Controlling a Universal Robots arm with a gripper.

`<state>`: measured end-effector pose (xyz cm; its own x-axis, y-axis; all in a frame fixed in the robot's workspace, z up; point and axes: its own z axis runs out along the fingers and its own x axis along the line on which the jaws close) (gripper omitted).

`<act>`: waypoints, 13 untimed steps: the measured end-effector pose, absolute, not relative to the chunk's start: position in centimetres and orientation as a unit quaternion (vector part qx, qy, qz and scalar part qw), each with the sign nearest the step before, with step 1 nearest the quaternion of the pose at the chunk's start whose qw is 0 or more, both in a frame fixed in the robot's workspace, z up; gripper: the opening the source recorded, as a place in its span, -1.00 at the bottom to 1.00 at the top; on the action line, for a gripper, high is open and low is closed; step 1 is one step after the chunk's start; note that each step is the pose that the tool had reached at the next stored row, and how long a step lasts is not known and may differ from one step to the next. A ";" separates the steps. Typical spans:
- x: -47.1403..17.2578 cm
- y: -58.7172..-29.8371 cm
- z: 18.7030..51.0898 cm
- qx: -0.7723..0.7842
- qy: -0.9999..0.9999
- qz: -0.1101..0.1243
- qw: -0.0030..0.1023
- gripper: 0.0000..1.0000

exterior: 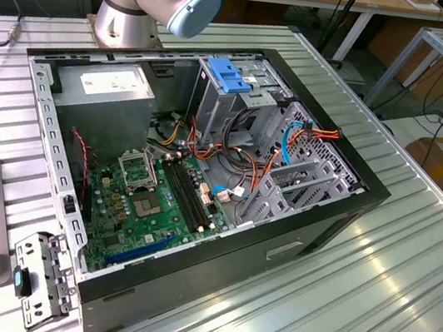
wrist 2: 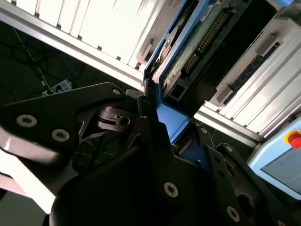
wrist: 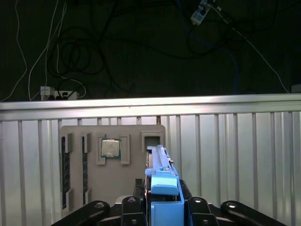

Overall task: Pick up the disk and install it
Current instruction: 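Pick up the disk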

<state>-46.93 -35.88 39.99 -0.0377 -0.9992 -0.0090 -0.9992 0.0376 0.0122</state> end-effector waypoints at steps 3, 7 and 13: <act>-46.9 -35.9 40.2 0.694 -0.720 -0.008 0.001 -0.26; -46.9 -35.9 40.5 0.694 -0.720 -0.008 0.001 -0.26; -46.9 -35.9 40.7 0.694 -0.720 -0.008 0.001 -0.26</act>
